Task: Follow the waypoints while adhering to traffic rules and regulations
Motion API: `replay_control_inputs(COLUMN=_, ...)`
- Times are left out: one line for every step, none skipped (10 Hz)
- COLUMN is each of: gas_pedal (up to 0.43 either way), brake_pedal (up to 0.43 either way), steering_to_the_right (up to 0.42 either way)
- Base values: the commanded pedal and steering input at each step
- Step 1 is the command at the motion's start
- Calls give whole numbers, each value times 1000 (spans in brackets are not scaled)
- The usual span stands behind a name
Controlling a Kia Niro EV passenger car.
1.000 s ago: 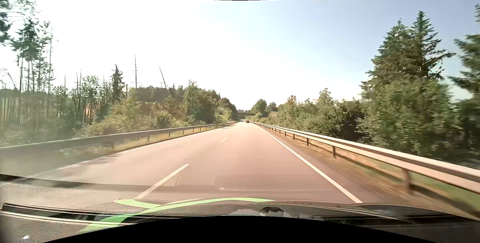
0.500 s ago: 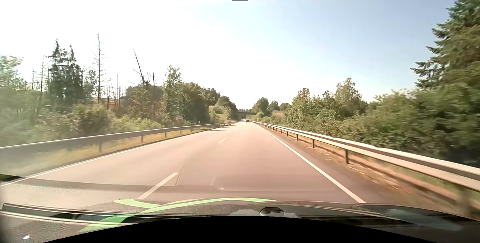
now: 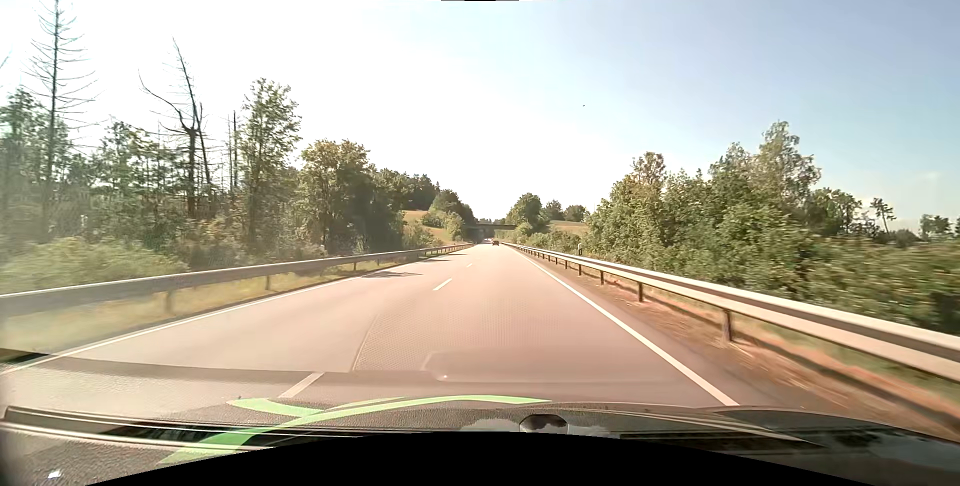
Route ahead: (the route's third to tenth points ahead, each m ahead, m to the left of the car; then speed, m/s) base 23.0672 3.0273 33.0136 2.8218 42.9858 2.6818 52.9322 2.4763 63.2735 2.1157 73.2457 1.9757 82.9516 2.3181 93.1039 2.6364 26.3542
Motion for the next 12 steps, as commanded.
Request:
replay_control_inputs(gas_pedal=189, brake_pedal=0, steering_to_the_right=-3)
replay_control_inputs(gas_pedal=197, brake_pedal=0, steering_to_the_right=-3)
replay_control_inputs(gas_pedal=209, brake_pedal=0, steering_to_the_right=-3)
replay_control_inputs(gas_pedal=220, brake_pedal=0, steering_to_the_right=-3)
replay_control_inputs(gas_pedal=228, brake_pedal=0, steering_to_the_right=-3)
replay_control_inputs(gas_pedal=240, brake_pedal=0, steering_to_the_right=-3)
replay_control_inputs(gas_pedal=240, brake_pedal=0, steering_to_the_right=-3)
replay_control_inputs(gas_pedal=248, brake_pedal=0, steering_to_the_right=-3)
replay_control_inputs(gas_pedal=248, brake_pedal=0, steering_to_the_right=-3)
replay_control_inputs(gas_pedal=248, brake_pedal=0, steering_to_the_right=-3)
replay_control_inputs(gas_pedal=248, brake_pedal=0, steering_to_the_right=-3)
replay_control_inputs(gas_pedal=228, brake_pedal=0, steering_to_the_right=-3)
